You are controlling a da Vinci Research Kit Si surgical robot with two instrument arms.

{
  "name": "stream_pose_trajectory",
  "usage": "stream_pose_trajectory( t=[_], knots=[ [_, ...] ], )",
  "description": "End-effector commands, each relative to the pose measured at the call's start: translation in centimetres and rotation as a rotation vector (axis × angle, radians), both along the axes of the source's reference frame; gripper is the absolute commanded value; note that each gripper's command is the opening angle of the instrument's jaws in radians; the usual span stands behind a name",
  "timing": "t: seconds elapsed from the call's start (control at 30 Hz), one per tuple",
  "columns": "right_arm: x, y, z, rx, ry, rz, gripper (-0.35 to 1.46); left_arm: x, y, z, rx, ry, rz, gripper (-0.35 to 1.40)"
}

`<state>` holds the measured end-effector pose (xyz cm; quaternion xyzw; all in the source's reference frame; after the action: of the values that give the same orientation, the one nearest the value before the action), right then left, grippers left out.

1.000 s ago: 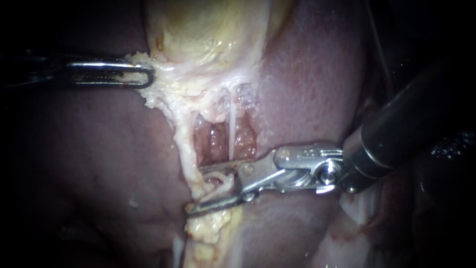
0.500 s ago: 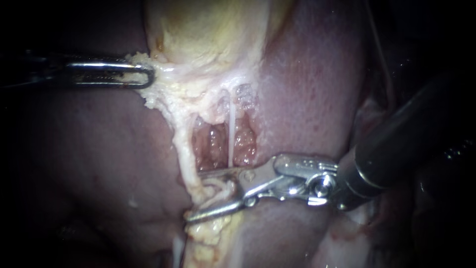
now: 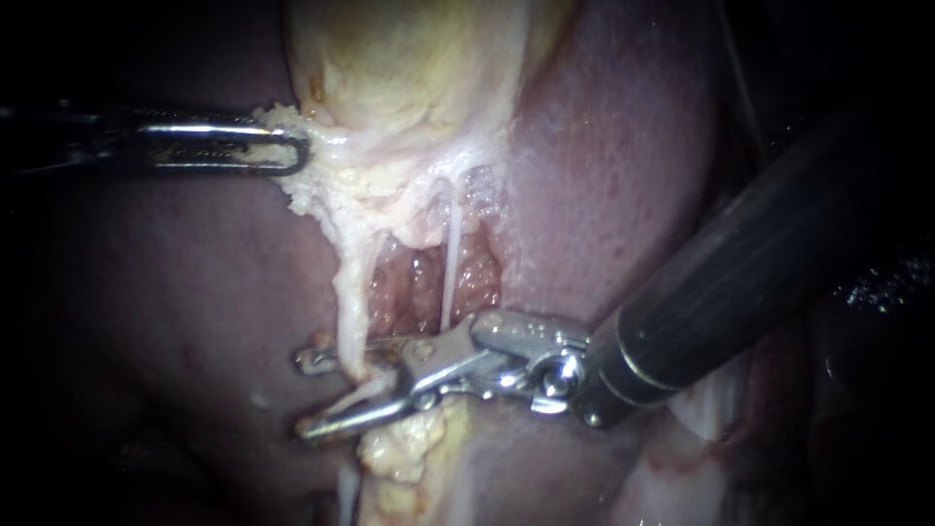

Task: Clipping first clip left tube

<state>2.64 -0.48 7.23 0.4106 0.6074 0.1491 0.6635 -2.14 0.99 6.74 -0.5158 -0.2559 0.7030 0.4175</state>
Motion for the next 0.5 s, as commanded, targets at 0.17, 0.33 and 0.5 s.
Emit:
stream_pose_trajectory(
  t=[0.17, 0.33, 0.5],
  knots=[
    [-0.14, 0.02, -0.16, 0.007, 0.009, -0.015, 0.50, 0.02, 0.00, -0.01, 0.000, -0.001, 0.001, -0.35],
    [-0.28, -0.05, -0.47, 0.022, 0.043, -0.076, 0.47, 0.02, 0.00, -0.01, 0.000, -0.001, 0.002, -0.35],
    [-0.30, -0.09, -0.63, 0.027, 0.065, -0.115, 0.45, 0.02, 0.00, -0.01, 0.000, -0.001, 0.002, -0.35]
  ],
)
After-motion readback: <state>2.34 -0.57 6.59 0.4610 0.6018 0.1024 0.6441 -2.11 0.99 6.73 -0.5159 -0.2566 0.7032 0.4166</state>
